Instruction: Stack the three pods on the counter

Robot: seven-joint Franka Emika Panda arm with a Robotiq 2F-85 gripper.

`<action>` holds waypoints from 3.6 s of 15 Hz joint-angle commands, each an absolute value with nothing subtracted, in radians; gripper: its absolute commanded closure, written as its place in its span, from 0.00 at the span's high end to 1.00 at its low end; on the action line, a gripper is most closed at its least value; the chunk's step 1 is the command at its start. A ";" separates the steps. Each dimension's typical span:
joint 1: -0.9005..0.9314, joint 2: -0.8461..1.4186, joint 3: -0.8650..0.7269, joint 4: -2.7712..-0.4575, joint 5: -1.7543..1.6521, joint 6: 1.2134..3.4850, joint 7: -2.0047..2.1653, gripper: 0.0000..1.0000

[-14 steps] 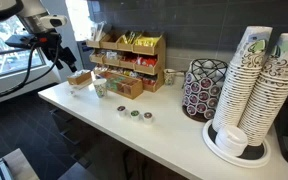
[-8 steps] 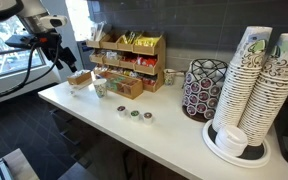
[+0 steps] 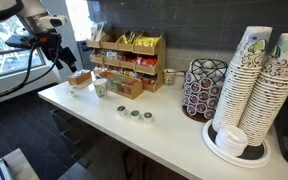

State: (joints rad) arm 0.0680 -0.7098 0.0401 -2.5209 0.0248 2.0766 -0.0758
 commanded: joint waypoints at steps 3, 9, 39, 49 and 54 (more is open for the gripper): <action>0.025 -0.637 0.080 -2.528 0.011 2.152 0.065 1.00; -0.098 -0.490 0.186 -2.529 -0.068 2.315 0.422 1.00; -0.114 0.052 0.002 -2.273 -0.054 2.366 0.937 1.00; -0.095 0.118 -0.065 -2.273 -0.026 2.487 0.922 0.59; -0.091 0.129 -0.082 -2.270 -0.028 2.508 0.924 0.98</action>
